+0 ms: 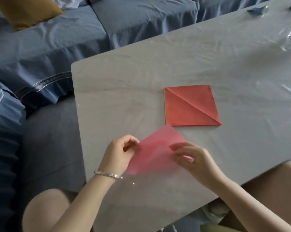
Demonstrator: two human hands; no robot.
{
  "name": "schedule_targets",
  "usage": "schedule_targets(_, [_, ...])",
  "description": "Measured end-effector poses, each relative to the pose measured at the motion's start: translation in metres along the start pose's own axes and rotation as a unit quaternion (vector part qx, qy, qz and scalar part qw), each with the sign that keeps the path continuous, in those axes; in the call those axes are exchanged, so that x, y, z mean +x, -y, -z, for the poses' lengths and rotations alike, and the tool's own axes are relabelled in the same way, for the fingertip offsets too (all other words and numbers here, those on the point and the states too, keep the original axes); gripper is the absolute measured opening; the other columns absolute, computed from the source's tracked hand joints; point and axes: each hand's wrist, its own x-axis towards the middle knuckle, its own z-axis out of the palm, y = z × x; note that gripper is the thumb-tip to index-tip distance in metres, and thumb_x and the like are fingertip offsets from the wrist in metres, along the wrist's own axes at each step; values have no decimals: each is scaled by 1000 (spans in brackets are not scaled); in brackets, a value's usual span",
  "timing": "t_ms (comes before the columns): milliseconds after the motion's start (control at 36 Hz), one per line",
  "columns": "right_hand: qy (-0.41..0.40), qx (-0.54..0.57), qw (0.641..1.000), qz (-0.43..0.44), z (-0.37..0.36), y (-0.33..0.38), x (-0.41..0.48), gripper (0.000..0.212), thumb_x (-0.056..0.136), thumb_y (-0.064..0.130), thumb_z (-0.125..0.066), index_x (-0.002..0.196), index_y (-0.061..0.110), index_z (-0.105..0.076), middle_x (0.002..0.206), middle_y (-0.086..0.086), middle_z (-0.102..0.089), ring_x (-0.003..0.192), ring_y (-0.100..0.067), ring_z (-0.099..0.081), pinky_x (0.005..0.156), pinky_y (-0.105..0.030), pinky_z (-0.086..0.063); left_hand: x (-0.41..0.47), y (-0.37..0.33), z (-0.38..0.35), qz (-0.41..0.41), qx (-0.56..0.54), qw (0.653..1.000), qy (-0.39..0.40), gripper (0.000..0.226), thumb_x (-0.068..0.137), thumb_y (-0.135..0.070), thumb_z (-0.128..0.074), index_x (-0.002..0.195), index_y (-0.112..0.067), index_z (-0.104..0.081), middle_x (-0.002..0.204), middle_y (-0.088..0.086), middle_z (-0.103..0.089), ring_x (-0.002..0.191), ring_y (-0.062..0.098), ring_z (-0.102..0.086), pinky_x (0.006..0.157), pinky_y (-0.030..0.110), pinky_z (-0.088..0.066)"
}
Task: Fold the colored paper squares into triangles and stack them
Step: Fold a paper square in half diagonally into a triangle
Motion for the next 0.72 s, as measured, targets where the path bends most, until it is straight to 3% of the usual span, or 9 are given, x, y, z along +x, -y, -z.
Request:
schedule_targets(83, [-78,-35,996,18,3,14,8,13,76,7,-72,74,20,-71,115,9,-53,105,9,-50,80,-1,-38,-11,-7,4,-13,-13,1000,-15,26,78,-5,-70,66,-26,-62,64,-19,-65,61,-5,-58,61,4,-40])
schedule_targets(167, [-88,-57,995,-7,7,22,13,20,76,15,-73,70,33,-67,123,23,-45,114,-3,-43,90,-11,-33,-19,-15,8,-5,-40,999,-14,25,78,-3,-69,66,-24,-63,63,-18,-66,58,-5,-58,58,4,-40])
schedule_targets(222, [-84,-42,995,-29,9,28,14,20,76,17,-72,69,35,-66,121,24,-50,112,4,-44,88,-6,-32,-23,-18,10,1,-52,999,-10,26,79,-2,-68,65,-24,-64,63,-15,-67,57,-4,-58,57,5,-40])
schedule_targets(306, [-80,34,994,-68,11,35,12,20,77,13,-72,66,29,-68,90,18,-69,78,11,-58,68,-4,-41,-28,-18,11,19,-69,997,9,27,79,2,-66,65,-21,-65,62,-11,-68,55,-2,-58,56,7,-42])
schedule_targets(389, [-90,60,989,-101,9,39,9,21,76,13,-73,63,28,-69,59,19,-66,55,9,-55,57,-8,-41,-34,-17,9,43,-64,997,27,27,81,3,-63,68,-20,-66,65,-11,-70,56,-2,-60,55,8,-43])
schedule_targets(500, [-98,56,986,-124,7,42,3,18,75,15,-74,63,28,-70,57,18,-65,52,6,-54,55,-10,-43,-39,-14,8,55,-6,998,17,21,87,-13,-60,74,-29,-65,69,-14,-69,61,-5,-60,56,7,-42])
schedule_targets(611, [-114,45,985,-120,7,47,-2,17,74,15,-75,64,28,-70,58,17,-66,53,5,-55,55,-9,-43,-41,-25,9,1,42,999,-20,12,89,-37,-50,93,-36,-61,89,-21,-67,84,-12,-58,68,1,-40])
schedule_targets(722, [-128,41,986,-96,4,54,-7,20,73,11,-75,64,28,-69,63,15,-68,55,3,-57,57,-9,-44,-42,-45,4,-55,31,997,-35,32,73,-53,-54,103,-42,-54,90,-27,-63,88,-14,-56,74,-1,-38])
